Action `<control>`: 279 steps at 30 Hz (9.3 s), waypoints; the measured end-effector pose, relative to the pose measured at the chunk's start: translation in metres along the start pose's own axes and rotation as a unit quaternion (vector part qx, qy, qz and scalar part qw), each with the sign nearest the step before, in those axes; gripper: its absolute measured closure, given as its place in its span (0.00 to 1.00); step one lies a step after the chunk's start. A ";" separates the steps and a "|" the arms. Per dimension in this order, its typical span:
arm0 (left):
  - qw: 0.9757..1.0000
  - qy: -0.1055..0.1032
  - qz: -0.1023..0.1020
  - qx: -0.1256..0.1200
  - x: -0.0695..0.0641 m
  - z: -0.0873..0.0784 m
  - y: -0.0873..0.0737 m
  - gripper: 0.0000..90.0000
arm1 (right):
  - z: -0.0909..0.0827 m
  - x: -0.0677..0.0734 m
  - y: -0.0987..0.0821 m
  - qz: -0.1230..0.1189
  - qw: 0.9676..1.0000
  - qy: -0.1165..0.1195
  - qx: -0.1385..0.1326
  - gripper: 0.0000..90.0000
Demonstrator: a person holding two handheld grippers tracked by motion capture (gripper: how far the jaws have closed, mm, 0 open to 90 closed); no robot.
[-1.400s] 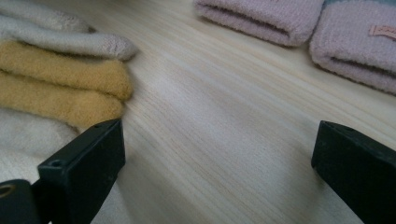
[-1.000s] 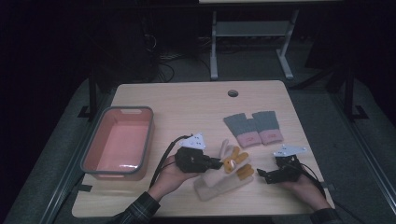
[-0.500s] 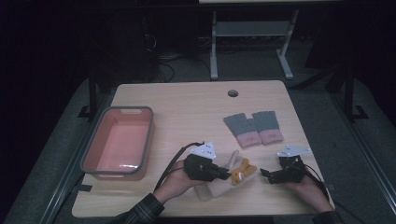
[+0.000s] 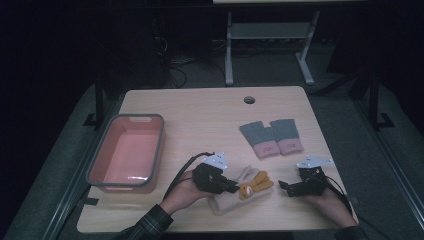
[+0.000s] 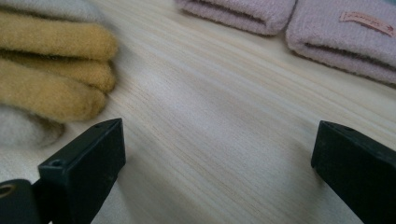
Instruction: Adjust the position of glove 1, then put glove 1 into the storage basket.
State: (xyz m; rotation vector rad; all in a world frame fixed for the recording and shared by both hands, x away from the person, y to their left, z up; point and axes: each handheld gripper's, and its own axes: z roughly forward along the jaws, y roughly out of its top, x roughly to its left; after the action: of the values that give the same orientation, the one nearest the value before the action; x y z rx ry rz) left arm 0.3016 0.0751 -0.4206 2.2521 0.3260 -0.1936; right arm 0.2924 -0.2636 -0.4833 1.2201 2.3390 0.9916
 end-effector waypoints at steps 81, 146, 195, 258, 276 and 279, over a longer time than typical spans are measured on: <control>0.995 0.067 0.006 0.077 -0.005 0.038 -0.021 0.73 | 0.000 0.000 0.000 -0.001 1.000 0.000 0.000 0.03; 0.988 0.104 -0.113 -0.012 0.026 -0.080 -0.007 0.82 | 0.000 0.000 0.001 -0.003 1.000 0.003 0.001 0.03; 0.927 0.284 -0.223 -0.096 0.057 -0.237 -0.082 0.82 | 0.001 0.000 0.001 -0.003 1.000 0.003 0.001 0.03; 0.894 0.357 -0.270 0.030 0.100 -0.226 -0.120 0.18 | 0.001 0.000 0.001 -0.003 1.000 0.003 0.001 0.03; 0.937 0.280 -0.208 -0.017 0.075 -0.191 -0.078 0.18 | 0.001 0.000 0.001 -0.002 1.000 0.005 0.002 0.03; 0.942 0.266 -0.202 -0.028 0.067 -0.184 -0.074 0.18 | 0.003 -0.001 0.003 -0.008 1.000 0.010 0.001 0.03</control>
State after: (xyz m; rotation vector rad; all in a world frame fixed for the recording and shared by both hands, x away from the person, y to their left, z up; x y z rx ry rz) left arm 0.3496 0.2737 -0.3726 2.1256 1.0702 0.2208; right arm 0.2967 -0.2621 -0.4832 1.1954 2.3628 0.9999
